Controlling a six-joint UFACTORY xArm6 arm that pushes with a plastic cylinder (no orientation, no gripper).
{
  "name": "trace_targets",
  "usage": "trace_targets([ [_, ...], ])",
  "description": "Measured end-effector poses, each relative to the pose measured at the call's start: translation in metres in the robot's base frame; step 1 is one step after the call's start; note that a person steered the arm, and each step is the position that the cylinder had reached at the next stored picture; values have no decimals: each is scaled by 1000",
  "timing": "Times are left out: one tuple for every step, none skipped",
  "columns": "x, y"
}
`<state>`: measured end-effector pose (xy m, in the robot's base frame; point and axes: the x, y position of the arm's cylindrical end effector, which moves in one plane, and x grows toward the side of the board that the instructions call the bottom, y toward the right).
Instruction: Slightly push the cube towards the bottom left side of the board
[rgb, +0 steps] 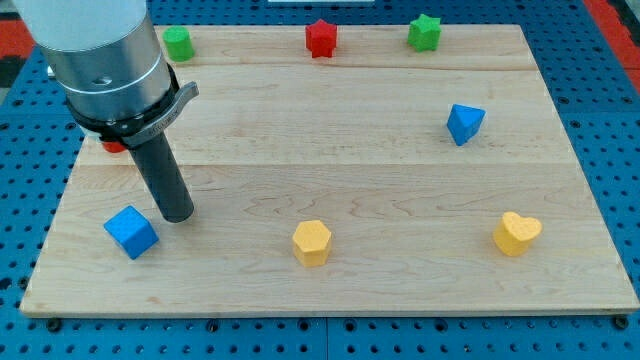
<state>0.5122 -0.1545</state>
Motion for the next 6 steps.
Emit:
trace_targets([
  [0, 0],
  [0, -2],
  [1, -4],
  [18, -29],
  [11, -9],
  [21, 54],
])
